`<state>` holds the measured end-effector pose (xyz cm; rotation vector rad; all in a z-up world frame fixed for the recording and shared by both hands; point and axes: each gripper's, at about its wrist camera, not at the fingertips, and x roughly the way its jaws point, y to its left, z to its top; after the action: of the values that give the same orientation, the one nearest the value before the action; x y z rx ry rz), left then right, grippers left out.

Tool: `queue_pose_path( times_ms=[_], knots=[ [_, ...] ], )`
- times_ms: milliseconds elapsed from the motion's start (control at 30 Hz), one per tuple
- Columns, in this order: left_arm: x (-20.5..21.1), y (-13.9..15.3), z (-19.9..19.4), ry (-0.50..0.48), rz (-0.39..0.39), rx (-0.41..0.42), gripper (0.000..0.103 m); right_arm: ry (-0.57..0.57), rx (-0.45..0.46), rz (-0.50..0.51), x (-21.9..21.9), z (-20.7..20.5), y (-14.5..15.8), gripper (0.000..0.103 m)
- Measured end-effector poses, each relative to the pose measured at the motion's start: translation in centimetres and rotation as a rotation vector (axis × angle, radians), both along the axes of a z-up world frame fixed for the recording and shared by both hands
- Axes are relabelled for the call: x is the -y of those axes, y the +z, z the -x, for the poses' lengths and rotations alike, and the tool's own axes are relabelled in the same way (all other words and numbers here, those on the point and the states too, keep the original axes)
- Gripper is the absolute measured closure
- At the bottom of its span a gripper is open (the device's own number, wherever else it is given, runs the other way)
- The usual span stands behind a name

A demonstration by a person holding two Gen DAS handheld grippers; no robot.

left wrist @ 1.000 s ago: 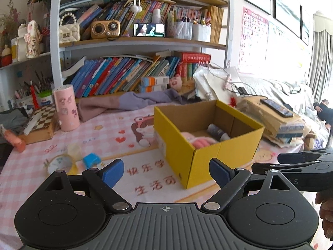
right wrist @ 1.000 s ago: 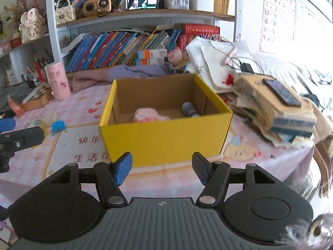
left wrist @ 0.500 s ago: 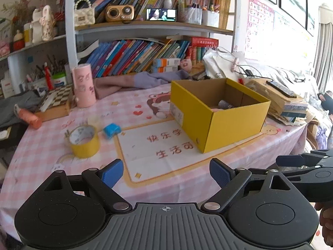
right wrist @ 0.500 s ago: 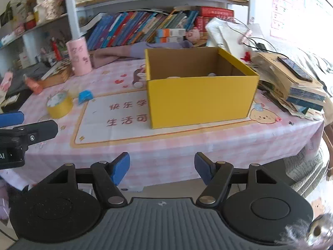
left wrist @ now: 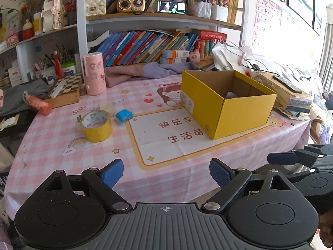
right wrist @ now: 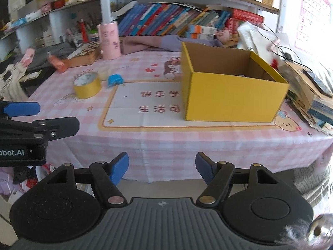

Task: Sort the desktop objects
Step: 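Withdraw both open tools from the yellow box back over the table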

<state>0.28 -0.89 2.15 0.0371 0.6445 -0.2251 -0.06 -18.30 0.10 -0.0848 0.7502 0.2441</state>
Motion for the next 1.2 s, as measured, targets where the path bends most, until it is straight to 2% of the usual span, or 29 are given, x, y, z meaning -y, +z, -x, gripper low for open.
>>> queue_pose_path(
  times_ms=[767,1200],
  knots=[
    [-5.7,0.2,1.2,0.195,0.015,0.003,0.011,0.209,0.018,0.011,-6.2,-1.0,0.5,0.034],
    [-8.4,-0.5,-1.4,0.271,0.039,0.0,0.011,0.266,0.034,0.017,-9.1,-4.1,0.3,0.034]
  ],
)
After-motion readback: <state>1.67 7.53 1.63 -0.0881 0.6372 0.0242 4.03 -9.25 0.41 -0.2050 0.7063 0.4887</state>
